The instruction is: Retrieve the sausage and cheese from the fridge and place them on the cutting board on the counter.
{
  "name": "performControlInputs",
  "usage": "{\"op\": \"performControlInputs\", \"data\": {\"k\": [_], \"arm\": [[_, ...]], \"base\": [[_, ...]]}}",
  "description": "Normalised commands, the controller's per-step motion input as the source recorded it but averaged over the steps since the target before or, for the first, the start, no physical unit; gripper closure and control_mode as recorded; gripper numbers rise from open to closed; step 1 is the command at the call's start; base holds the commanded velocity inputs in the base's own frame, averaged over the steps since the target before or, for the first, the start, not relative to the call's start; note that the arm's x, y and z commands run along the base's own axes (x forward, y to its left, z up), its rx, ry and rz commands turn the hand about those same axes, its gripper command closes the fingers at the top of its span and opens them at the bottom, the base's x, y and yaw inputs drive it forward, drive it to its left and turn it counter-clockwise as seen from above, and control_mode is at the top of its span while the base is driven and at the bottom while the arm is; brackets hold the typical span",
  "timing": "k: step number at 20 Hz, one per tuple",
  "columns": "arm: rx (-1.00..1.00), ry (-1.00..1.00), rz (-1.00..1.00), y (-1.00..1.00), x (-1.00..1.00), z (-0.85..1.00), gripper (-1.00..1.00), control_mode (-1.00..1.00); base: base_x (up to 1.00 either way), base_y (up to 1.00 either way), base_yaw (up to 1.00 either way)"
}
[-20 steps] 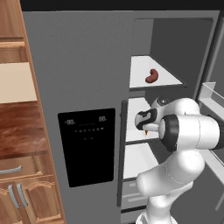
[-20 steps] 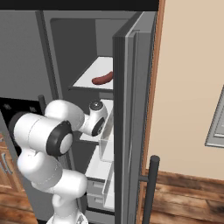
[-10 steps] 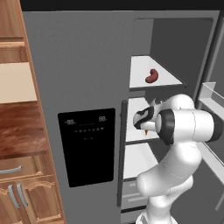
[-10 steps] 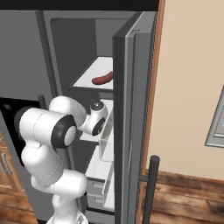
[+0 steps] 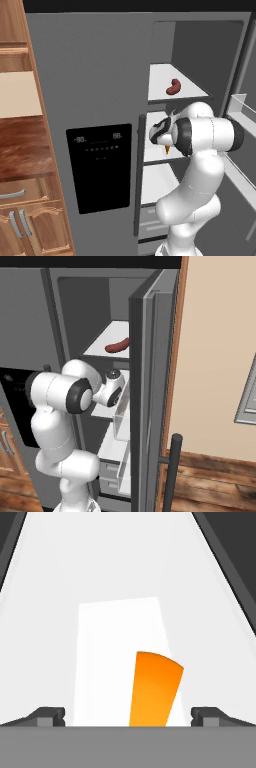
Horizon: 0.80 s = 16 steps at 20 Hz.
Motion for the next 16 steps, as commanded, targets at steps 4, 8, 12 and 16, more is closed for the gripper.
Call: {"op": "performControlInputs", "data": {"k": [4,8,12,16], "arm": [[-0.01,0.00,0.00,0.00,0.03,-0.32,-1.00,-1.00],[0.00,0.00,0.00,0.00,0.00,-0.33,-1.00,-1.00],[0.00,0.00,0.00,0.00,0.14,-0.12,-1.00,-1.00],[0.00,0.00,0.00,0.00,0.10,-0.11,-1.00,-1.00]], "base": [[0.00,0.00,0.00],[0.00,0.00,0.00],[0.00,0.00,0.00],[0.00,0.00,0.00]]}}
